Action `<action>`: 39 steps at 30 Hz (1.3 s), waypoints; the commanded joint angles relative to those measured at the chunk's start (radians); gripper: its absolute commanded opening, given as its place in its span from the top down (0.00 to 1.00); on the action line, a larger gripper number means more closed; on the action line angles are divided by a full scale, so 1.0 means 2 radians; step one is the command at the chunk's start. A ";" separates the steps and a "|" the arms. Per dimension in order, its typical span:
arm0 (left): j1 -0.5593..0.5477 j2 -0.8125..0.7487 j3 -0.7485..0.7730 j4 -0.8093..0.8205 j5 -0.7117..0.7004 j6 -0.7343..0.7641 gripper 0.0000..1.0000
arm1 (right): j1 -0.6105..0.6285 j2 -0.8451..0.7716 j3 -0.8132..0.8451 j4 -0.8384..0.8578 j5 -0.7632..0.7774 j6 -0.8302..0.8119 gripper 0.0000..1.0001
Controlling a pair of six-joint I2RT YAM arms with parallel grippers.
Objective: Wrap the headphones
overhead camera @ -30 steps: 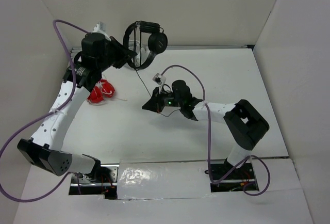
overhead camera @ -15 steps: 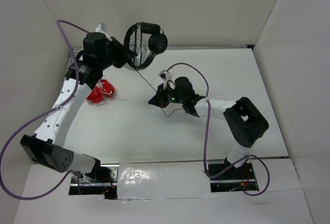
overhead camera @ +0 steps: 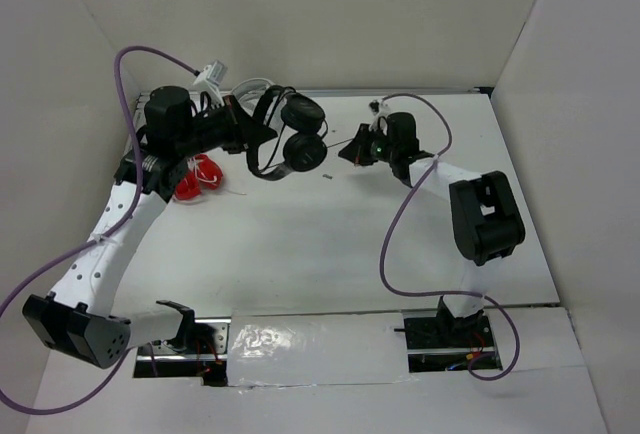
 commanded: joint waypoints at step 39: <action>-0.151 0.357 0.155 -0.317 -0.447 -0.077 1.00 | -0.029 -0.154 0.299 -0.363 0.191 -0.094 1.00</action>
